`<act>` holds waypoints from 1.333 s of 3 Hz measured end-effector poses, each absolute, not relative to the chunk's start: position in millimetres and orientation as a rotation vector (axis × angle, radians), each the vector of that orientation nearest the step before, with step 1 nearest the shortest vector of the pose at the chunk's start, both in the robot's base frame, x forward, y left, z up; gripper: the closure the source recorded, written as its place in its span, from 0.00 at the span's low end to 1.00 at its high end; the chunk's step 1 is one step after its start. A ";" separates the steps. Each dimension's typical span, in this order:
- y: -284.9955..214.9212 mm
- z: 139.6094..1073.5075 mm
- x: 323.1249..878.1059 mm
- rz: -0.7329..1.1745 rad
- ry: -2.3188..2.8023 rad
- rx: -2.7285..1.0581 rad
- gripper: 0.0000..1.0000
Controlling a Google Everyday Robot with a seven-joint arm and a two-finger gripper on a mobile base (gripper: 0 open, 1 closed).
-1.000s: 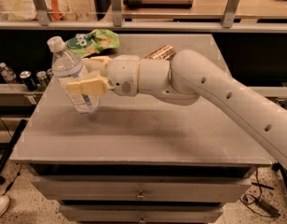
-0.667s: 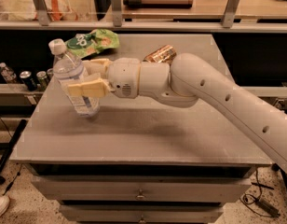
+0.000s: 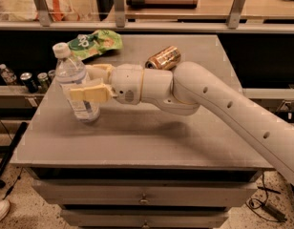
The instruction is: Place blue plastic bottle upright
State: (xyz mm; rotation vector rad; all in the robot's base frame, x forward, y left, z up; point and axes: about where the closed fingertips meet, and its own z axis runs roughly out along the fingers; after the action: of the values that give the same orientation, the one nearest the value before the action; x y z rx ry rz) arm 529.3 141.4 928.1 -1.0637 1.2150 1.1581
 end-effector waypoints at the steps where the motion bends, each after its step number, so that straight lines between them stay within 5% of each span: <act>1: 142.2 924.8 529.3 1.174 1.211 -1.054 0.36; 2: 142.4 922.3 529.3 1.183 1.211 -1.050 0.13; 3: 142.6 920.8 529.4 1.188 1.212 -1.051 0.00; 4: 142.5 920.8 529.3 1.189 1.212 -1.052 0.00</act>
Offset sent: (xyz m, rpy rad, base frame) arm 0.0031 -0.0036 -0.0104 0.0226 0.0243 0.0035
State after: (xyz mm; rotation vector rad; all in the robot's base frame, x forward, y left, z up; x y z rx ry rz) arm 529.3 142.5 920.8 -1.0519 1.2117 1.1885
